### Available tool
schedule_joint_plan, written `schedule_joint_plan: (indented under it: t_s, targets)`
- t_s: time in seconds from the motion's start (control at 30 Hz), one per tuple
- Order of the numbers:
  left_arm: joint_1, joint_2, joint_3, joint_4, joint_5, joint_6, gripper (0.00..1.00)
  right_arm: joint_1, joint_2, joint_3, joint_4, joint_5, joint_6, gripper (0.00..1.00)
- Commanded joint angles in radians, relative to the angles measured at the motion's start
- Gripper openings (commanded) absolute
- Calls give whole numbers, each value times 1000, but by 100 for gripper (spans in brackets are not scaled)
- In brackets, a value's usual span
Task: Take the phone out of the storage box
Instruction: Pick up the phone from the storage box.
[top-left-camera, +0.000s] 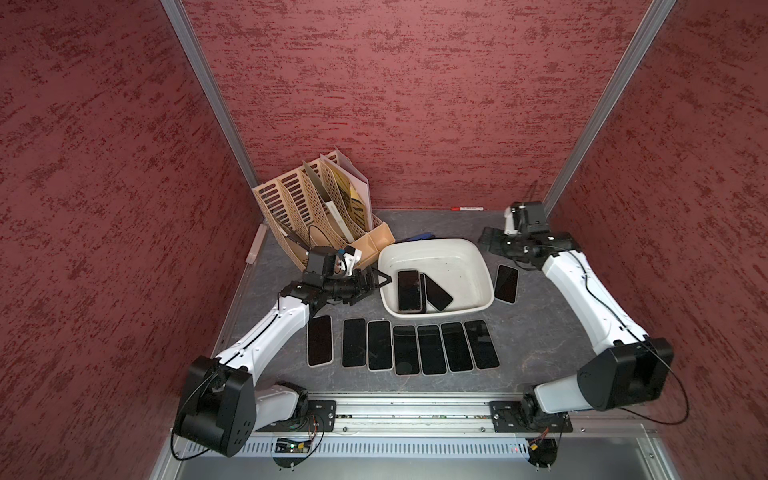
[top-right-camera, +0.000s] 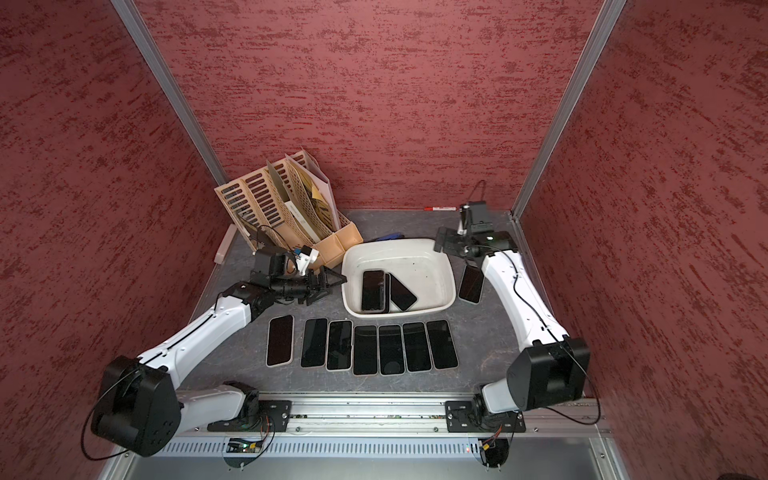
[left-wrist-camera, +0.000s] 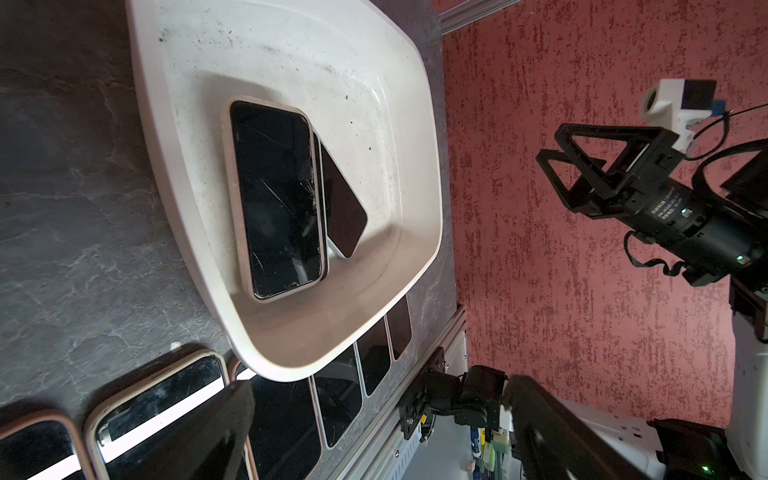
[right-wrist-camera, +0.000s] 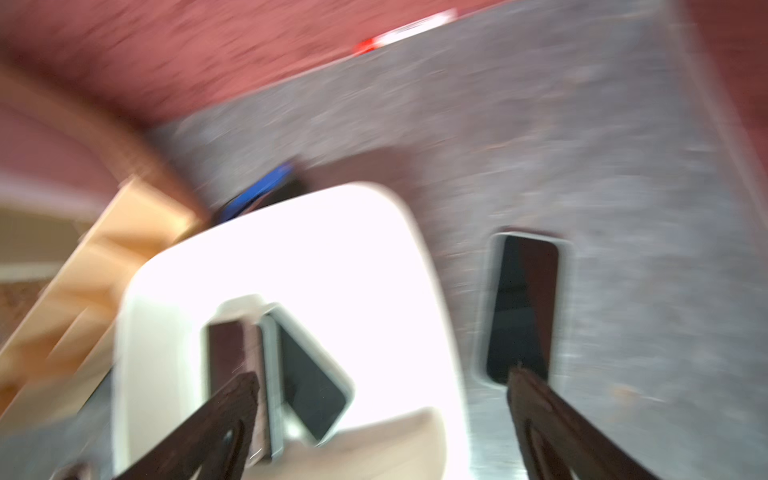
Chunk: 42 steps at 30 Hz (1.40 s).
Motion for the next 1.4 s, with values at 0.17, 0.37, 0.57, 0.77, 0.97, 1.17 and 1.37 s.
schedule_joint_plan:
  t_s: [0.17,0.37,0.57,0.77,0.97,1.17,1.37]
  targets:
    - [73,-151,-44,-49,-5,9,100,389,310,156,-83,208,203,98]
    - [100,-273,-66,-185,-20,50,100,466,496,254,-103,235,241,98]
    - [124,-345,-84,-270,-21,87,100,475,579,292,-109,230,249,99]
    - [125,-344,-80,-285,-21,95,100,474,634,328,-115,232,249,98]
    - [122,-335,-79,-287,-21,98,100,475,692,369,-137,244,269,99]
    - [119,-329,-71,-308,-27,113,100,477,745,416,-157,254,277,98]
    - [119,-330,-73,-323,-33,122,100,478,790,438,-171,252,283,98]
